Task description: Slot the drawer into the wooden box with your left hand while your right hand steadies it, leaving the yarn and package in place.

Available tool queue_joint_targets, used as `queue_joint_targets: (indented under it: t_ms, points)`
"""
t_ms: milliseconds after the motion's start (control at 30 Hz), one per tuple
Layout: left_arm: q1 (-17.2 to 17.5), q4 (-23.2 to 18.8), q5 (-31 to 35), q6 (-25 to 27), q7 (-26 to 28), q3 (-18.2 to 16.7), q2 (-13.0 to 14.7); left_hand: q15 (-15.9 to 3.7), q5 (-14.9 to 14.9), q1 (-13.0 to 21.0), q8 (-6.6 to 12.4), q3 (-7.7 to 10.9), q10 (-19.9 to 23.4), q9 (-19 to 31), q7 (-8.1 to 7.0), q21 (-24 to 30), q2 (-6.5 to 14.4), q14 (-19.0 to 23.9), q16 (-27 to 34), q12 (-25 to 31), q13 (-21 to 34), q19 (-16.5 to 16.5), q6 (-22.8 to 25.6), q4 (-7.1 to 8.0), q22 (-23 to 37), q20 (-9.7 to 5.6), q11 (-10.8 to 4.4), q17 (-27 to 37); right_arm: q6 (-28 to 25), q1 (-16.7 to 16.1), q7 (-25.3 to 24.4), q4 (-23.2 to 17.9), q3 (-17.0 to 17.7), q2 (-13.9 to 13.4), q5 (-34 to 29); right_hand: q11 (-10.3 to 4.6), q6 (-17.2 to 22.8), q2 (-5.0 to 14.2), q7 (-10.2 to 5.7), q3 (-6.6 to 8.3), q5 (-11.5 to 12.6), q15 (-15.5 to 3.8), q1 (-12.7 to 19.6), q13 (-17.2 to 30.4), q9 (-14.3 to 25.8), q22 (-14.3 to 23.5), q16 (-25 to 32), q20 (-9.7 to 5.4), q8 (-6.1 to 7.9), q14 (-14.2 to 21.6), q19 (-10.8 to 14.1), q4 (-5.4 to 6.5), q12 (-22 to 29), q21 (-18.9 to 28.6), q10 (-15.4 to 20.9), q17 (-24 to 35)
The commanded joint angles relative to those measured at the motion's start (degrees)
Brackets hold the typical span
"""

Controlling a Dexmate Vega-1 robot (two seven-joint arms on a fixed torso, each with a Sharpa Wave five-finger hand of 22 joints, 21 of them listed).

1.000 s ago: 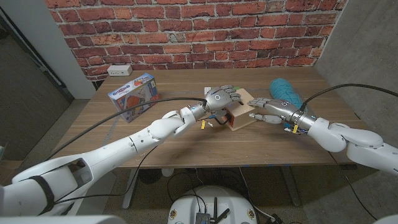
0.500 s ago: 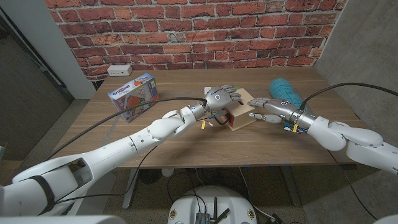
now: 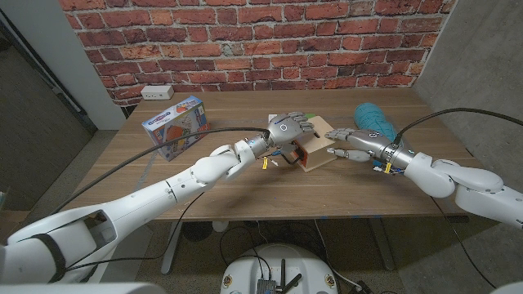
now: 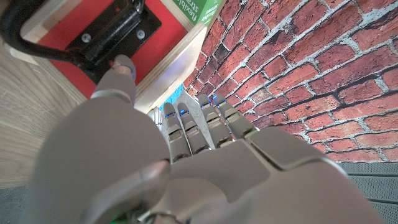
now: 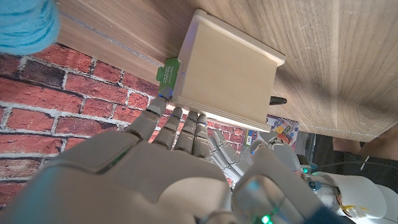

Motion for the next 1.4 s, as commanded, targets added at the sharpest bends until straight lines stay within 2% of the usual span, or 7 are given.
queue_joint_targets:
  t_ms: [33,500,1400]
  points:
    - [1.80,-2.84,-0.37,-0.12,-2.04,-1.90,1.84,-7.78,-0.21,-0.70,-0.13,0.06,0.45,0.22,0.08,0.17,-0.10,0.54,0.22,0.10,0.17,0.54,0.26,0.31,0.02,-8.51,-0.15,0.10,-0.44,-0.18,-0.78,-0.44,0.38,-0.10,-0.47,0.37,-0.42,2.49,0.03,0.19,-0.13,-1.91,-0.03,0.15,0.28,0.17,-0.11,-3.99,-0.27,-0.14,0.29,-0.09,0.16,0.06,0.56,0.17]
    - [4.01,-4.66,-0.03,1.03,-3.50,-3.79,2.66,-7.73,-0.21,-1.17,-0.21,-0.13,0.44,0.23,0.22,0.16,0.04,0.58,0.22,0.08,0.18,0.53,0.22,0.48,0.02,-8.48,-0.14,0.10,-1.14,-0.64,-0.57,-1.94,1.04,-0.45,-0.44,0.29,-0.60,2.58,-0.05,0.16,-0.16,-1.85,0.00,0.16,0.29,0.18,0.02,-3.86,-0.25,-0.06,0.21,-0.20,0.14,0.07,0.44,0.34]
    - [6.22,-6.62,0.40,1.94,-4.52,-5.62,3.32,-7.70,-0.13,-1.60,-0.34,-0.29,0.45,0.24,0.30,0.16,0.48,0.66,0.22,0.05,0.20,0.54,0.16,0.56,0.02,-8.50,-0.14,0.10,-2.92,-2.76,-3.29,-4.23,3.16,-1.35,-1.75,0.17,-0.94,2.73,-0.31,0.12,-0.21,-1.83,0.36,0.20,0.29,0.20,0.50,-3.76,-0.20,0.26,0.48,-0.76,0.24,0.22,0.53,0.89]
